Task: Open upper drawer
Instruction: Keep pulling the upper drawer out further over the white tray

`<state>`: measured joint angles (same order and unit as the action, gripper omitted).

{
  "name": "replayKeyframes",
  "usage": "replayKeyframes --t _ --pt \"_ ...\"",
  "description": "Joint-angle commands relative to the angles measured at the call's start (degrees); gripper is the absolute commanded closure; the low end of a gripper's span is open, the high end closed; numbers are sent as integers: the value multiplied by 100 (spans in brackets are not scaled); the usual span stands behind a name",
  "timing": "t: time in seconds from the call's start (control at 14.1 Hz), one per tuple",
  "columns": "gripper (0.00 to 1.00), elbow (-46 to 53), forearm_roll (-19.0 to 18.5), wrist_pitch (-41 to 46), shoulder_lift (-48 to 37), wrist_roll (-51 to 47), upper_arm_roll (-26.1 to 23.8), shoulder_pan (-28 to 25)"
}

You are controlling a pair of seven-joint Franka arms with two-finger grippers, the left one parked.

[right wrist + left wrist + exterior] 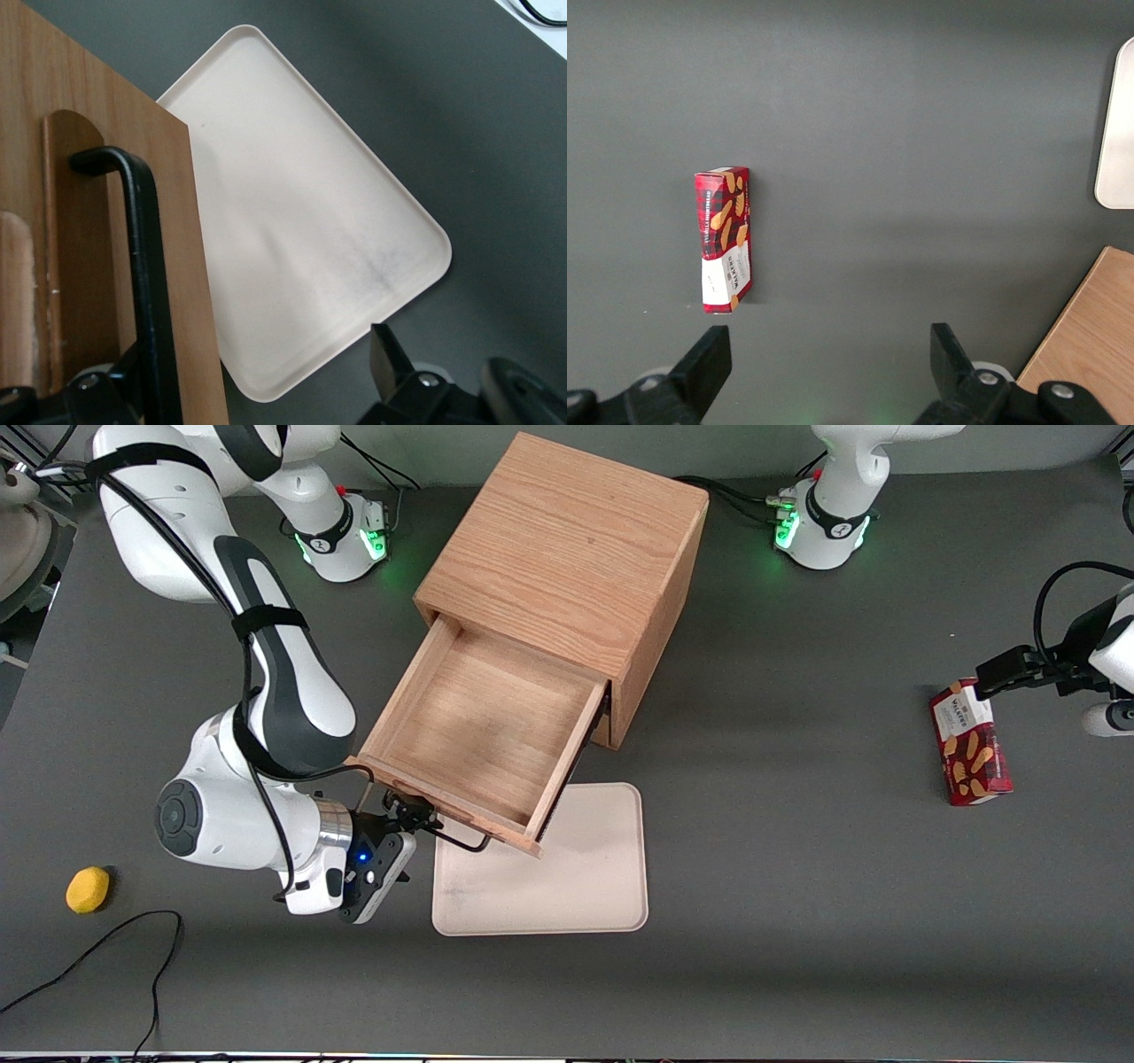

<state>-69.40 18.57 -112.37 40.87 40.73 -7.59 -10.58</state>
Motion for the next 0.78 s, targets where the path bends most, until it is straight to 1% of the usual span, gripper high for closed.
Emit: replayKeyframes --t 0.0,0.07,0.43,0.71 --pt "0 278 164 48 115 14 -67 65" --pt "0 287 251 57 115 5 -58 91" --pt "0 384 392 110 115 14 -67 179" --pt "0 410 401 101 141 14 -67 223"
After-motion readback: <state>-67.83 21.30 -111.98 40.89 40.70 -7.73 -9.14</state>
